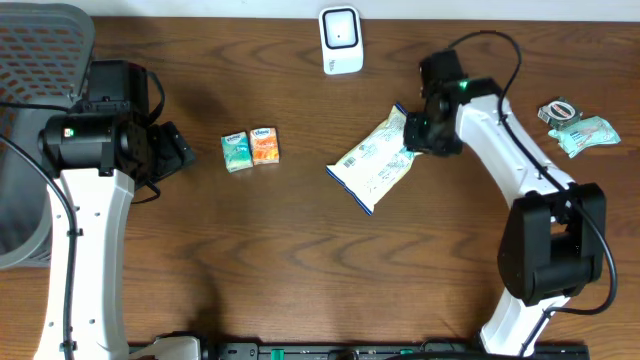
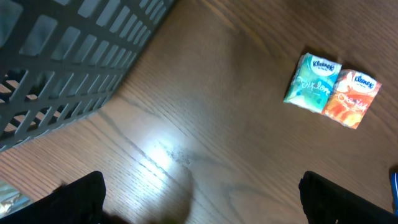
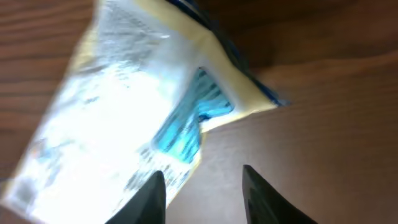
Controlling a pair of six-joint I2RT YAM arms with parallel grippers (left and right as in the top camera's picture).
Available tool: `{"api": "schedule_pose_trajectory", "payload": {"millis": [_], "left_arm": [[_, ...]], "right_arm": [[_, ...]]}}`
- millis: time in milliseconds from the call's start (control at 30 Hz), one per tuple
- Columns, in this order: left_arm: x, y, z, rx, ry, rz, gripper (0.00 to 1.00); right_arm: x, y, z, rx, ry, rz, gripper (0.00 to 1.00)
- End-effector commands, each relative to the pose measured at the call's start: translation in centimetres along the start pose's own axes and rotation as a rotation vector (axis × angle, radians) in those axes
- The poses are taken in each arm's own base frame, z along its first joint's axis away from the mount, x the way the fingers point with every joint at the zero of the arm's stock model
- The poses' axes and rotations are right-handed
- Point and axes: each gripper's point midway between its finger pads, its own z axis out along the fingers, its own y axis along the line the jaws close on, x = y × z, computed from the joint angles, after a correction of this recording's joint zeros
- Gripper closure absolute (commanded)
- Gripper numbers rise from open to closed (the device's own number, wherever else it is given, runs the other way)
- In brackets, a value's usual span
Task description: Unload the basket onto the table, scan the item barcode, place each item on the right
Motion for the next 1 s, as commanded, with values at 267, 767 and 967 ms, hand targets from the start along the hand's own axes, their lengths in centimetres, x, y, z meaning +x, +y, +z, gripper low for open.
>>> {"api": "schedule_pose_trajectory", "payload": {"millis": [267, 767, 967], "left_arm": [[-0.1, 0.2, 0.1, -0.012, -0.001, -0.012, 0.02], [-0.1, 0.2, 0.1, -0.012, -0.001, -0.012, 0.02], [-0.1, 0.2, 0.1, -0.012, -0.001, -0.012, 0.02]], "right_arm": [[0.4, 9.0, -1.0, -0.241, -0.064, -0.178, 0.35], [3.2, 13.2, 4.7, -0.105, -0.188, -0.341, 0.34], [5.5, 10.4, 5.1, -0.007, -0.076, -0.34, 0.33]]}}
